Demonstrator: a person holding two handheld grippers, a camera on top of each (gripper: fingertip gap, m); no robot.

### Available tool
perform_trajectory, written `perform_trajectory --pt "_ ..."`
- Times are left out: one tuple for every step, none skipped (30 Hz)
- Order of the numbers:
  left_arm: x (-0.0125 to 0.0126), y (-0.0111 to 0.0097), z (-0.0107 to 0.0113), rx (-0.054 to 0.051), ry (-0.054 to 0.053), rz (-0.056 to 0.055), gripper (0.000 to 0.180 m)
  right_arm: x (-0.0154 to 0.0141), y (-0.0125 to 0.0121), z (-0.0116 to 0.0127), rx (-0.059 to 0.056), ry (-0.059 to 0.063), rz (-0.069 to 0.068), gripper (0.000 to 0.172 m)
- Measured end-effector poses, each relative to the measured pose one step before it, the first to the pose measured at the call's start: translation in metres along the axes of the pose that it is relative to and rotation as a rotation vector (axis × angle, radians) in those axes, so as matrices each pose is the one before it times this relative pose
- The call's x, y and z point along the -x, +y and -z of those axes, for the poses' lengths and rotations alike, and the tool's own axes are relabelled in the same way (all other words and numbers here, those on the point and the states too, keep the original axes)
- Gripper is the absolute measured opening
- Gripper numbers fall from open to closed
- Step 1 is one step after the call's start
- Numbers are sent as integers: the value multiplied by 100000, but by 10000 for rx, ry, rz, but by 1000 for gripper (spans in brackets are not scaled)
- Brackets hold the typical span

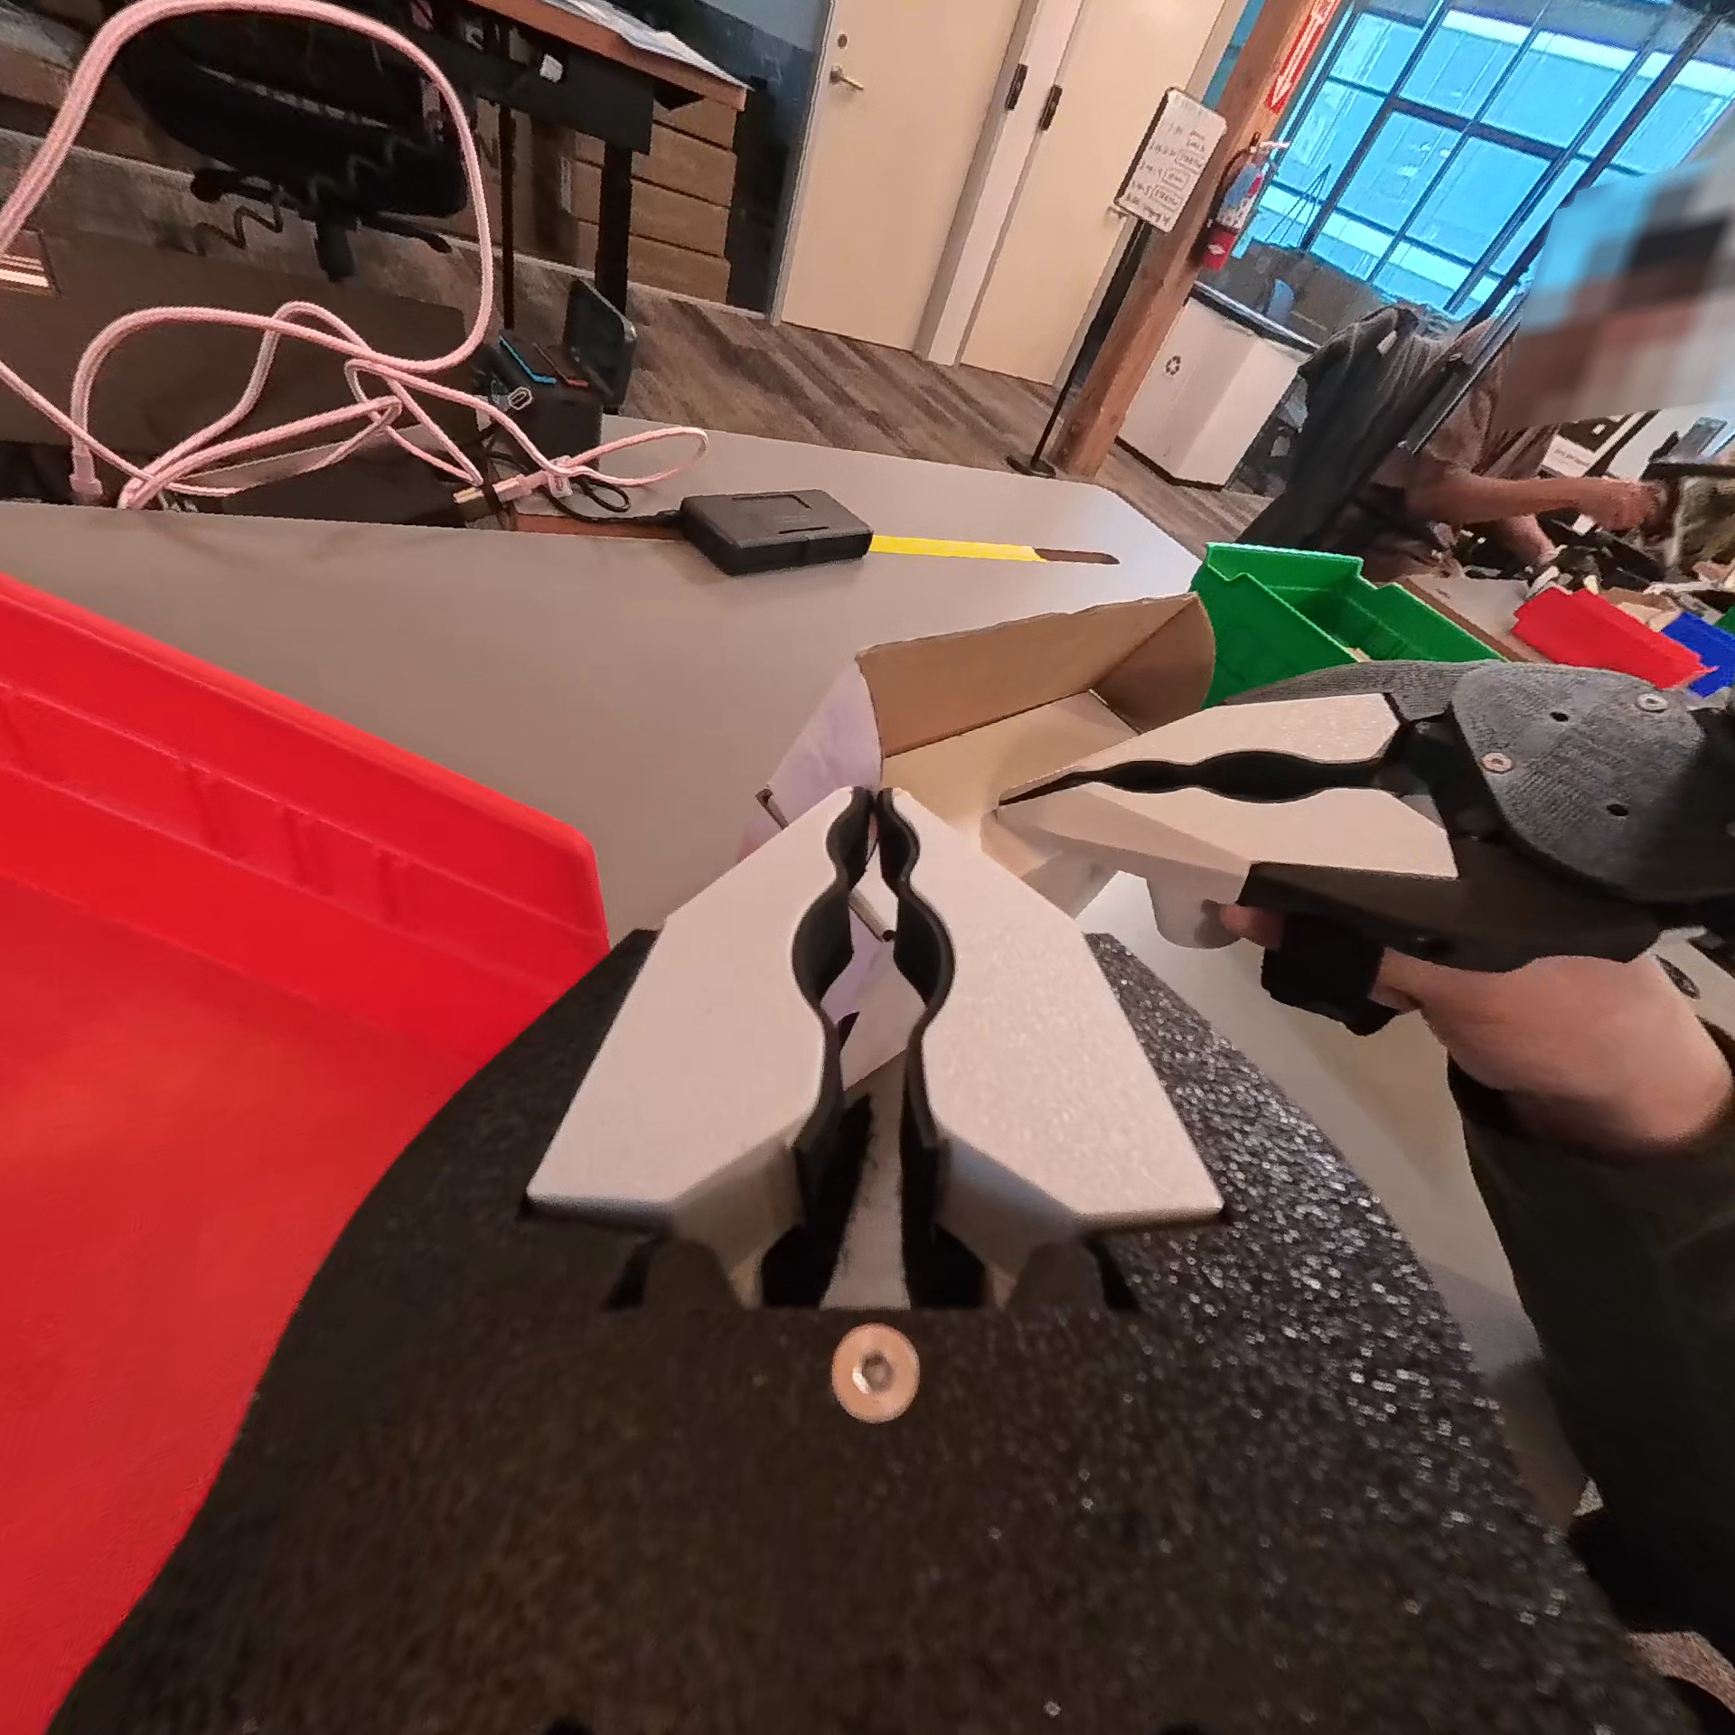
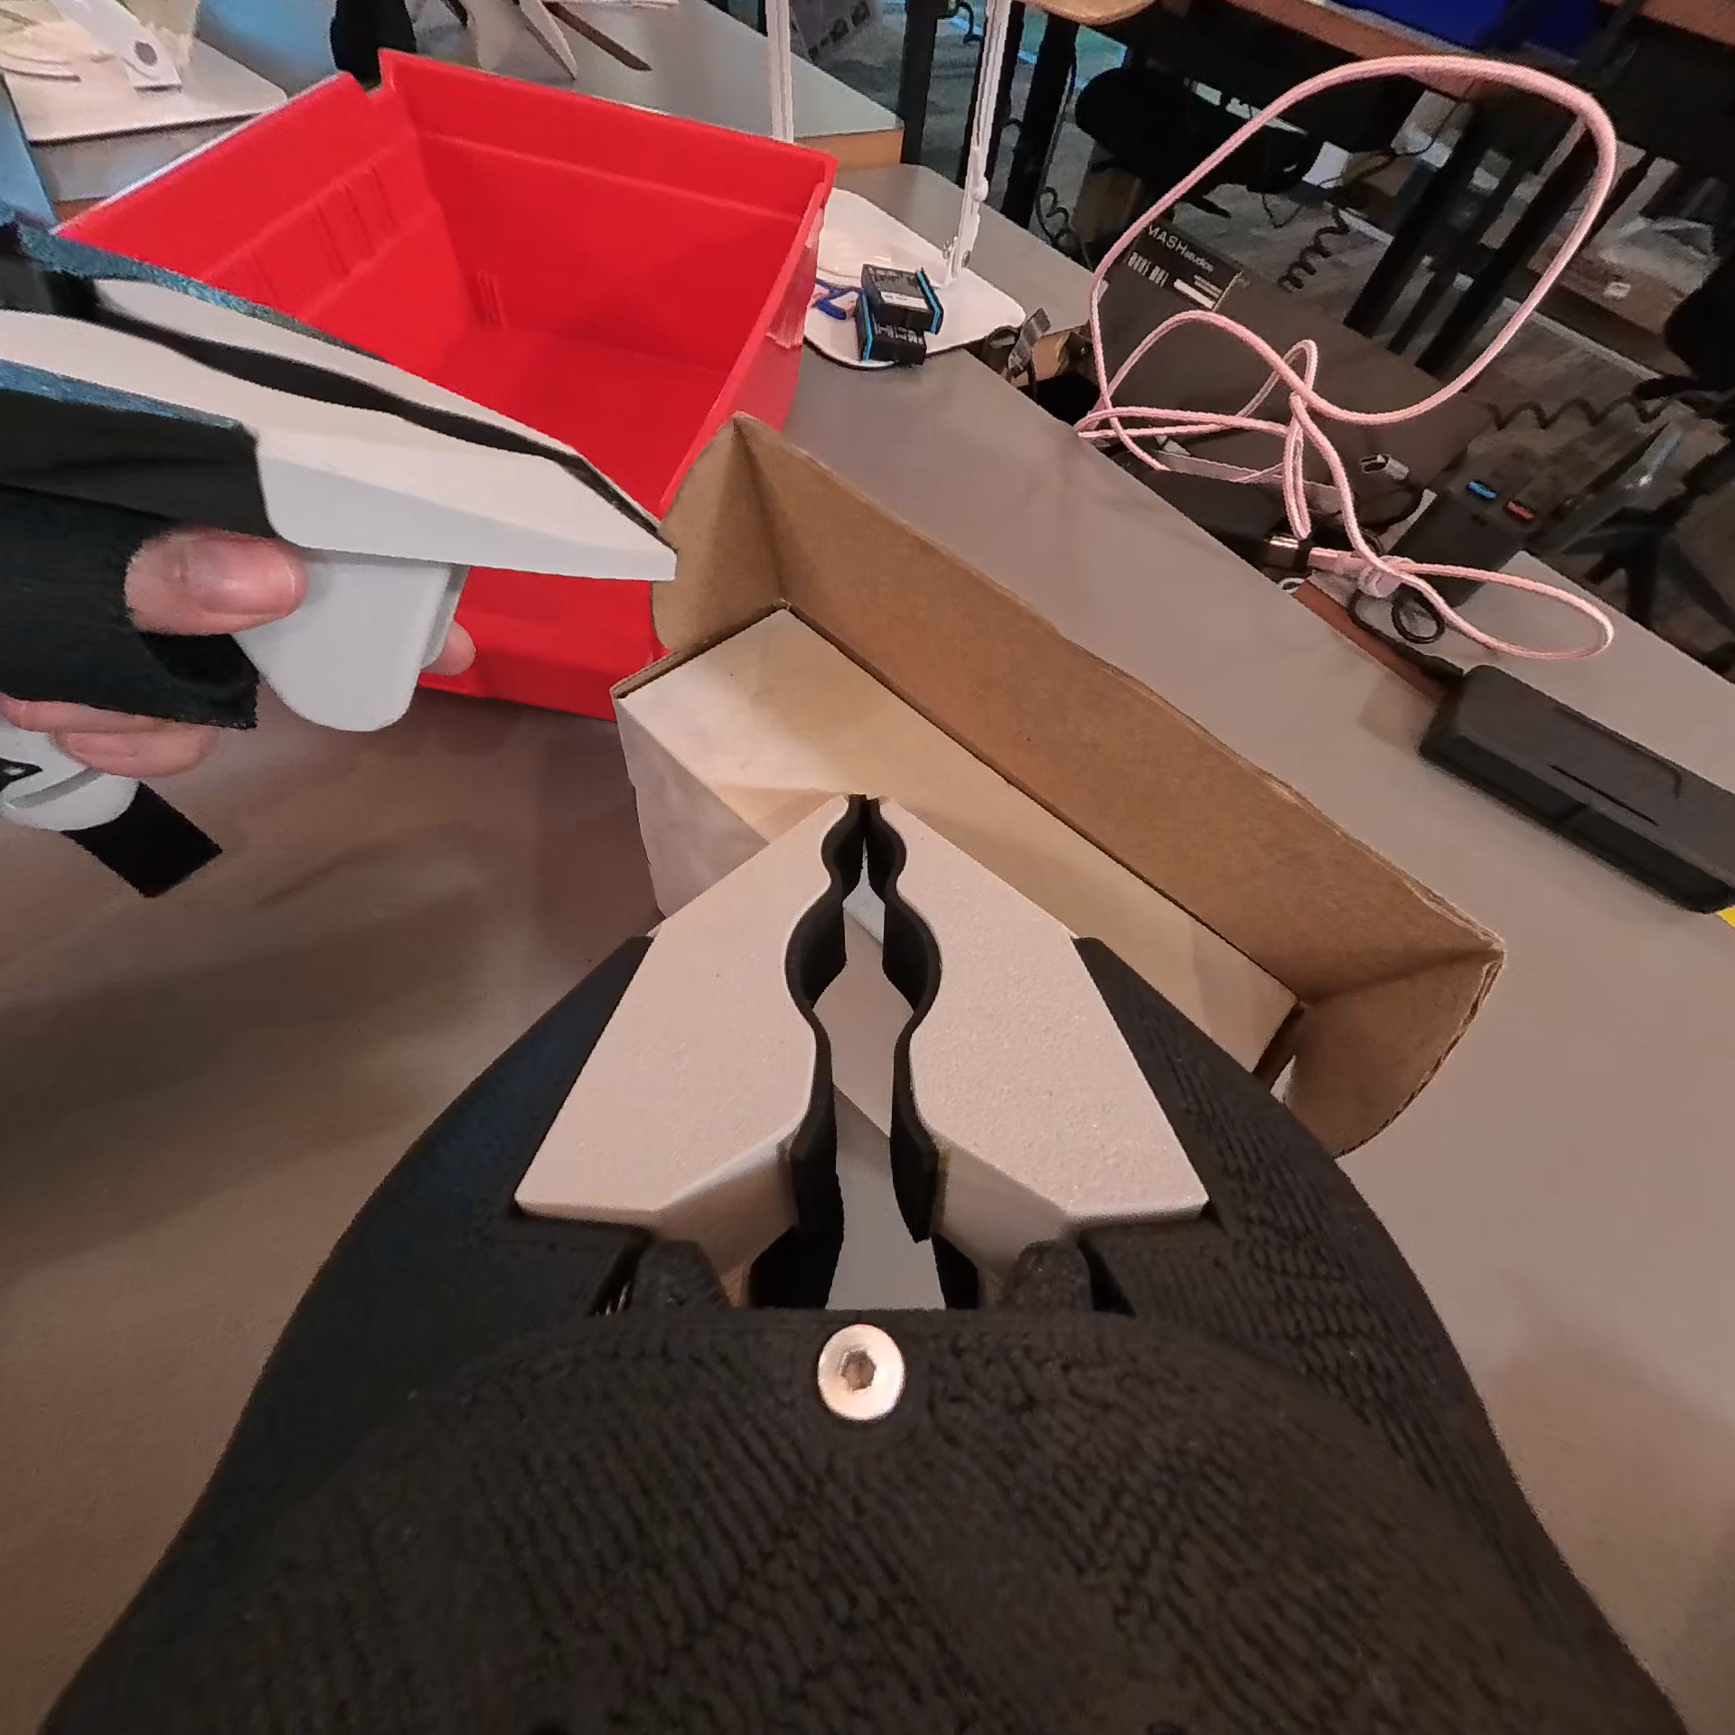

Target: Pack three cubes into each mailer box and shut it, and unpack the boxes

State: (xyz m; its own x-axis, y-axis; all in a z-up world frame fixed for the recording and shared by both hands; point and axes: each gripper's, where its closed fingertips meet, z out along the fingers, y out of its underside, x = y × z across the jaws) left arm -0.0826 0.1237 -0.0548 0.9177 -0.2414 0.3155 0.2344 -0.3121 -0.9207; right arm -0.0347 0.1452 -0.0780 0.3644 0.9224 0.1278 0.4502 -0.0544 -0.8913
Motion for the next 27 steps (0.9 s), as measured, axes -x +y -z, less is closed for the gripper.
perform_trajectory --pt "-44 24 17 -21 36 25 0 10 -8 4 -12 -12 -14 0" --pt "-51 8 33 -32 56 61 0 -4 2 -8 -17 -6 -2 0" --pt "-28 -5 41 -44 70 90 0 7 -8 -8 -5 -7 -9 0" --pt "-20 -29 40 -75 103 153 0 10 -7 5 2 -6 -3 0" --pt "-154 -14 -25 -102 244 278 0 36 -11 -14 -2 -14 1 0" --pt "-22 -93 -63 -162 203 335 0 2 -4 -11 3 12 -4 0" --pt "65 -102 -27 -137 140 235 0 -14 -5 -26 -1 20 11 0" --pt "64 2 -9 -6 28 47 0 -17 -11 -39 -14 16 -7 0" --pt "65 50 6 73 -112 -202 0 -22 -11 -28 -22 6 -23 0" --pt "26 81 37 128 -192 -360 0 -14 2 -7 -12 -17 -26 0" --pt "24 43 43 126 -232 -375 0 6 1 1 -7 -30 -31 0" --pt "9 81 24 117 -205 -312 0 -3 -2 0 -8 -23 -32 0" --pt "-4 163 0 135 -152 -238 0 -16 -3 -6 -4 -2 -18 0" --pt "-12 121 17 81 -122 -178 0 -1 -8 -7 -3 9 3 0" --pt "-1 137 32 62 -76 -116 0 -2 -24 10 -2 19 6 0" --pt "-44 112 31 31 -6 -47 0 12 5 29 40 49 73 0" --pt "-113 53 30 -2 73 46 0 81 73 221 144 31 211 0" --pt "-29 127 -47 62 30 35 0 313 118 602 244 -145 364 0" --pt "7 146 -85 66 -21 -43 0 61 -266 992 -47 -14 269 0" --pt "-30 92 -64 28 -19 -32 0 -376 -833 1385 -502 174 21 0" --pt "-23 47 0 -10 -33 -42 0 -753 -1117 1626 -745 260 -153 0" --pt "9 30 37 -4 -43 -59 0 -1328 -1026 1640 -726 491 -235 0" --pt "-21 0 26 -15 -11 -6 0 -1874 -587 1436 -464 731 -261 0" --pt "-2 -8 8 -11 7 28 0 -1727 142 1053 5 548 -272 22" --pt "-4 7 -11 -4 14 15 0 -1437 661 630 340 354 -397 29" --pt "-7 -4 10 -8 20 10 0 -948 838 223 416 107 -355 34" --pt "-14 5 7 0 26 12 0 -552 878 -128 418 -64 -259 34"
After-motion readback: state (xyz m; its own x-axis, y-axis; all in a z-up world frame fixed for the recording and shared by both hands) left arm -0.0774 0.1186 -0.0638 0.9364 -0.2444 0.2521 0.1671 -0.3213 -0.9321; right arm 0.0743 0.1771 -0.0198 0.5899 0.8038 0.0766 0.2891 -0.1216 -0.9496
